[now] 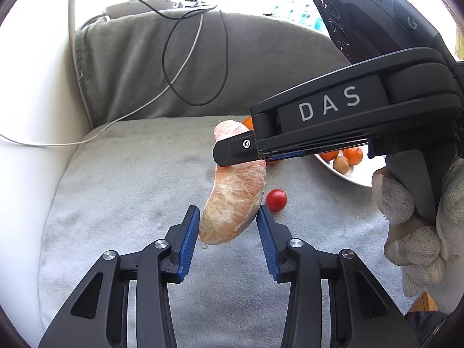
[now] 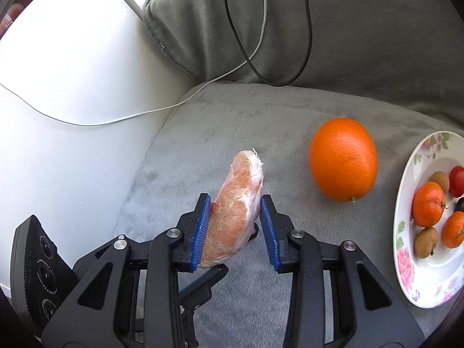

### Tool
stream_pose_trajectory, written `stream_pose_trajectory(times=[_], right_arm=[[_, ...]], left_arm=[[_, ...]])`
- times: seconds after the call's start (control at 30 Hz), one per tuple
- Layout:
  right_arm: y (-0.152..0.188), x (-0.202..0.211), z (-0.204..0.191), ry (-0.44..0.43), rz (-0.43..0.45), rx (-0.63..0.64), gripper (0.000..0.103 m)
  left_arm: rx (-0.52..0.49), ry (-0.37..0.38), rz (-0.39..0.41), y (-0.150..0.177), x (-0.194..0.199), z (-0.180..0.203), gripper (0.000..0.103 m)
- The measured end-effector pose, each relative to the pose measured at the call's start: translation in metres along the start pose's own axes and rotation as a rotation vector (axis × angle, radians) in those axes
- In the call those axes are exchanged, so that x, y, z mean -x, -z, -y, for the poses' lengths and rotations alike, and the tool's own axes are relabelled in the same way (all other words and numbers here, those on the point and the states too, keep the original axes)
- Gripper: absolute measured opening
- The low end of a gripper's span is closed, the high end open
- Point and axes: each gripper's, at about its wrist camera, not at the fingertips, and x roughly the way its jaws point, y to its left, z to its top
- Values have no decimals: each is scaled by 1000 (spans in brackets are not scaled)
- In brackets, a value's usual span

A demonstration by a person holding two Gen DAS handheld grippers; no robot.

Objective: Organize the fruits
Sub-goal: 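Carry the pomelo segment over the white plate and lower it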

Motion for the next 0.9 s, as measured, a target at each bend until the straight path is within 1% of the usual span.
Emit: stream_pose_trajectory(times=[0.27,0.4,0.7,0.9], right_arm=[[9,33,22,7,44,-26,36],[14,49,36,11,64,-48,36],[20,77,63,41,108,-80,36],[24,94,88,59,128,-111,36]], left_arm=[[-45,23,18,-7,4,31,40],[-67,42,22,-11,4,54,40],[-107,91,30,-28,-4,84,40],[-124,126,29,-36,-14,104,39]])
